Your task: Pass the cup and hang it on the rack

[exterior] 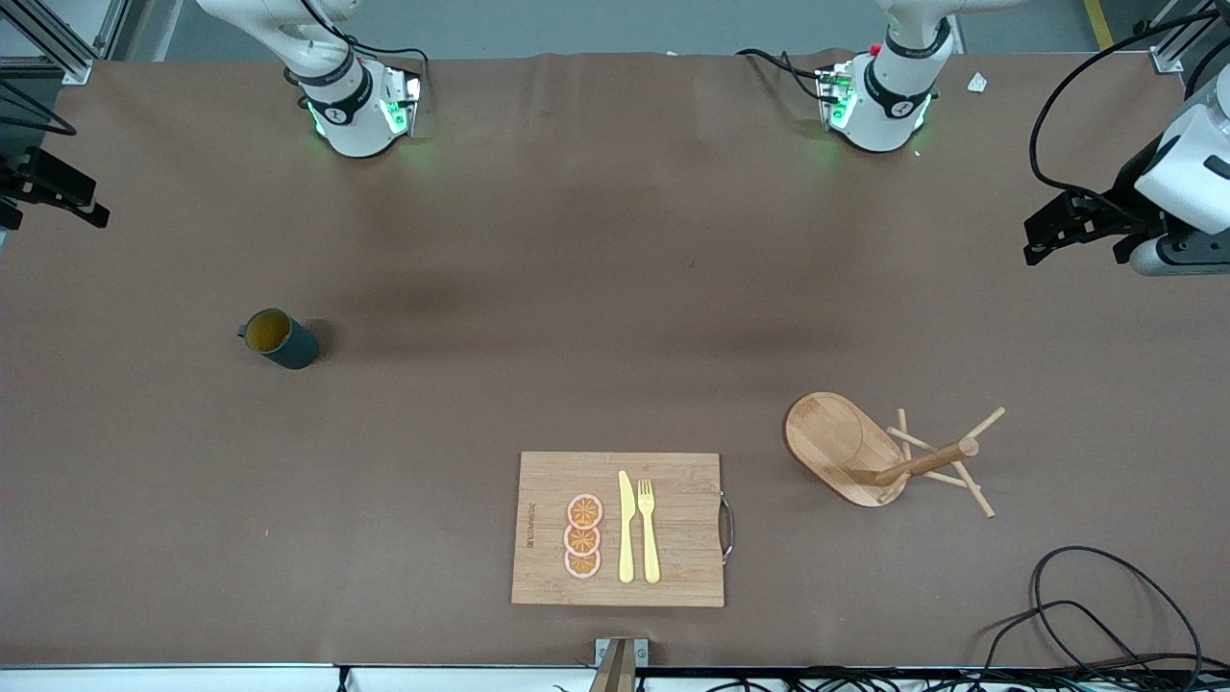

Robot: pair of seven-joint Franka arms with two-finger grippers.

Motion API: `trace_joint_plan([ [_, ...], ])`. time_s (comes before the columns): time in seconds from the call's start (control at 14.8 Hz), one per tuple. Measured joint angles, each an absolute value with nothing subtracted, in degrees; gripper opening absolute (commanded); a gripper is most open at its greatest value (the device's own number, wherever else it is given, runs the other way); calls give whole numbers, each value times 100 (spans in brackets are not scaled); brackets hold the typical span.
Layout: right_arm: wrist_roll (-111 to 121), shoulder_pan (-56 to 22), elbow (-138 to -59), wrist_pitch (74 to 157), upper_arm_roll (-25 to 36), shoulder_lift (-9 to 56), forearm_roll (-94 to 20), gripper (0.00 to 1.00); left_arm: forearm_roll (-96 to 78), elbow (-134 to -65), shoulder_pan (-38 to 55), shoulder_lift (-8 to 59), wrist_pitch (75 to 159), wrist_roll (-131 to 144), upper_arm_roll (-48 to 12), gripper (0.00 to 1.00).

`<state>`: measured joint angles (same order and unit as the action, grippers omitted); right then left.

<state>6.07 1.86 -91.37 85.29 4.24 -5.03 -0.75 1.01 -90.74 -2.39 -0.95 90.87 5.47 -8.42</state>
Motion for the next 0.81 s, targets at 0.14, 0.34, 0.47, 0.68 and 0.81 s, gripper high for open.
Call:
trace_joint_plan([
  [0.14, 607, 186, -9148, 8526, 424, -502, -75, 100, 101, -9072, -240, -95, 9087, 547, -841, 100],
  [0.34, 607, 186, -9157, 8525, 424, -496, -75, 100, 101, -9071, -241, -95, 9087, 547, -841, 100],
  [0.47, 607, 188, -9172, 8530, 426, -427, -75, 100, 101, -9070, -241, -95, 9087, 547, -840, 100],
  [0.68, 605, 230, -9181, 8662, 444, 42, -76, 100, 101, -9067, -241, -94, 9087, 547, -840, 100],
  [0.81, 645, 364, -9100, 8875, 451, 517, -75, 100, 101, -9065, -242, -94, 9087, 547, -839, 100],
])
